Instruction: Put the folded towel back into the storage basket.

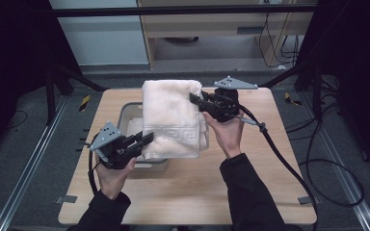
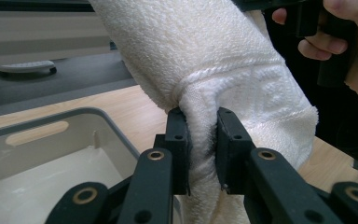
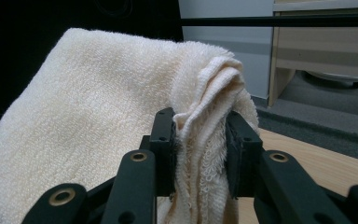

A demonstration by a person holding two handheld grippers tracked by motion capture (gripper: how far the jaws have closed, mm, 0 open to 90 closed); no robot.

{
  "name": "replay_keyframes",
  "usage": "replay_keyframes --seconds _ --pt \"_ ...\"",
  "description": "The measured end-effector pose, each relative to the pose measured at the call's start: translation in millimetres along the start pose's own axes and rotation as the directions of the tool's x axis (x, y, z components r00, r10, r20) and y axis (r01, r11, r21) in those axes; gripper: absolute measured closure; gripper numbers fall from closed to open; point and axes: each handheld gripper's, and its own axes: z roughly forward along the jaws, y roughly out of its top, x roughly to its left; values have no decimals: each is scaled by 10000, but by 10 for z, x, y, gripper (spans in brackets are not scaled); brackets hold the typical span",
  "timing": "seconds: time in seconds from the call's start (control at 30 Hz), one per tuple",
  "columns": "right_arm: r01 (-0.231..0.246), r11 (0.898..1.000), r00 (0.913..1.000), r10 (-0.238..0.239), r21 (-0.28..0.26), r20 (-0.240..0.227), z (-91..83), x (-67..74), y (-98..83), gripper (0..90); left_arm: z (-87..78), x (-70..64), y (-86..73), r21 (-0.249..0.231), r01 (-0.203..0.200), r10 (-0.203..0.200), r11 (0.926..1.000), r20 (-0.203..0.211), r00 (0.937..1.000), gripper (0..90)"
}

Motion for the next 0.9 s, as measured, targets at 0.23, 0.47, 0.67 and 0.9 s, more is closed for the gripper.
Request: replay_keyframes --seconds 0.23,0.47,0.67,0.9 --pt "98 9999 9999 -98 58 -141 152 111 39 684 -111 127 -27 -110 177 -179 9998 -235 9996 764" --pt "208 9997 9995 -205 138 -249 281 216 79 683 -202 223 -57 -220 348 -357 9992 -429 9984 765" --pt "247 9995 9993 -242 209 -283 388 287 84 683 -254 307 -87 -300 505 -521 9983 -533 9972 765" --pt "281 9992 9990 -271 274 -351 490 350 97 683 -318 363 -98 -342 538 -562 9980 -727 9958 765"
